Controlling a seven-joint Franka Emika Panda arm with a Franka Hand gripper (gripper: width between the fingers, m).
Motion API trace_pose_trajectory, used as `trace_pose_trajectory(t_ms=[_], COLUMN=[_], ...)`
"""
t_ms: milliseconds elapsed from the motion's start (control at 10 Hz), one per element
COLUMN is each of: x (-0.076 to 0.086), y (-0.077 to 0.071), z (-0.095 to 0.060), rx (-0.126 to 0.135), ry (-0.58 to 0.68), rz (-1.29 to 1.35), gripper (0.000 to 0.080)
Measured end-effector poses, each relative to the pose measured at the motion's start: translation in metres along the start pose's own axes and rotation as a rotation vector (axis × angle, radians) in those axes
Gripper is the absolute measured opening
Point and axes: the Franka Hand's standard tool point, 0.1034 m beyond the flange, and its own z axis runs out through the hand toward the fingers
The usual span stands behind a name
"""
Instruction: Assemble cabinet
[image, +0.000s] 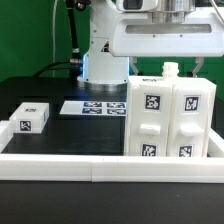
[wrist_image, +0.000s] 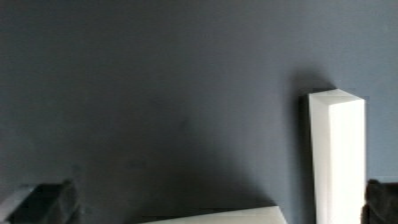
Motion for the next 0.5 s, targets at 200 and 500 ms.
trace_pose_trajectory(t_ms=[200,500], x=[0.001,-0.003], y=[0.004,0.053], z=[0.0,0.008], rx=[-0.001,-0.002], ry=[0.0,0.015], rz=[-0.005,-0.075], gripper=[0.0797,0.0797])
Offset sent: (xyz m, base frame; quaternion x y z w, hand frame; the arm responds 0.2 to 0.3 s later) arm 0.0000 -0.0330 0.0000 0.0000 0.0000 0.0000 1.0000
